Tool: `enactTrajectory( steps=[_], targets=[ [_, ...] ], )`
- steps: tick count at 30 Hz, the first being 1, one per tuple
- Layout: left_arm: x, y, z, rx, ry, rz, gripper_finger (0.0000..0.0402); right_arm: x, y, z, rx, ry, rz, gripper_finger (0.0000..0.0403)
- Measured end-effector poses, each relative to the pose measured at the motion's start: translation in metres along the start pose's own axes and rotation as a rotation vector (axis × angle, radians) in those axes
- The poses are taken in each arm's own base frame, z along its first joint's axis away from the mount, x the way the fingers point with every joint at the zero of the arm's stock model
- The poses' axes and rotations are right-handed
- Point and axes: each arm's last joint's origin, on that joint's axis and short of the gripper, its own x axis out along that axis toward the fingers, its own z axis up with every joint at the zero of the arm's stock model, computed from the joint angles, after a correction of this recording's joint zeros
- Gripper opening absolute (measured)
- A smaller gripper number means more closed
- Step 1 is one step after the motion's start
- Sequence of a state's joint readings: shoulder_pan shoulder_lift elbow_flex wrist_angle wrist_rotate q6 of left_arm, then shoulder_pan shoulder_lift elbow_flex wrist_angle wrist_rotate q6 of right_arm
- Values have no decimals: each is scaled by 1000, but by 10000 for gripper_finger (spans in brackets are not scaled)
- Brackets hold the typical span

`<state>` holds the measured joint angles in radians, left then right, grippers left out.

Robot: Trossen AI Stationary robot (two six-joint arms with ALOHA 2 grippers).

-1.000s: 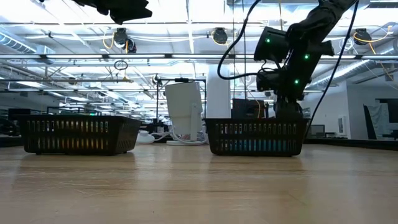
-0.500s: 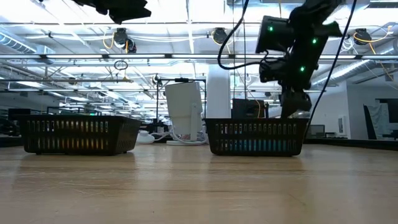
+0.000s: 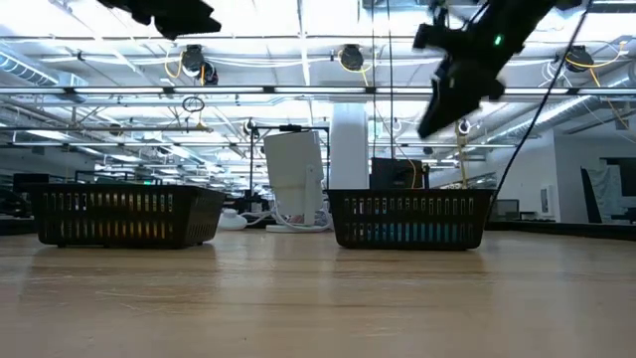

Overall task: Pick & Place School Supplies
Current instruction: Return to Home Position

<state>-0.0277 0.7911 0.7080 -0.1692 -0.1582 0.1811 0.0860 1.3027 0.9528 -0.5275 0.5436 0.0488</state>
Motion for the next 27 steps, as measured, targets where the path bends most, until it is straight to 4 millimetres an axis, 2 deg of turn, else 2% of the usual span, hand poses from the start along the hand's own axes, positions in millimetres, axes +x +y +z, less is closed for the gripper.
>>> enactTrajectory(
  steps=[5, 8, 12, 18, 27],
  targets=[
    [-13, 1, -26, -11, -5, 30, 232, -27, -2, -1, 25, -398, 281, 203],
    [-25, 5, -38, -46, -64, 68, 232, -42, -10, -14, 32, -605, 335, 195],
    [-43, 7, -49, -85, -149, 72, 232, -57, -22, -37, 85, -806, 304, 184],
    [-63, 6, -60, -139, -223, 25, 232, -68, -31, -62, 201, -905, 325, 171],
    [-75, 3, -76, -226, -253, 26, 232, -56, -13, -99, 169, -988, 502, 169]
  ],
)
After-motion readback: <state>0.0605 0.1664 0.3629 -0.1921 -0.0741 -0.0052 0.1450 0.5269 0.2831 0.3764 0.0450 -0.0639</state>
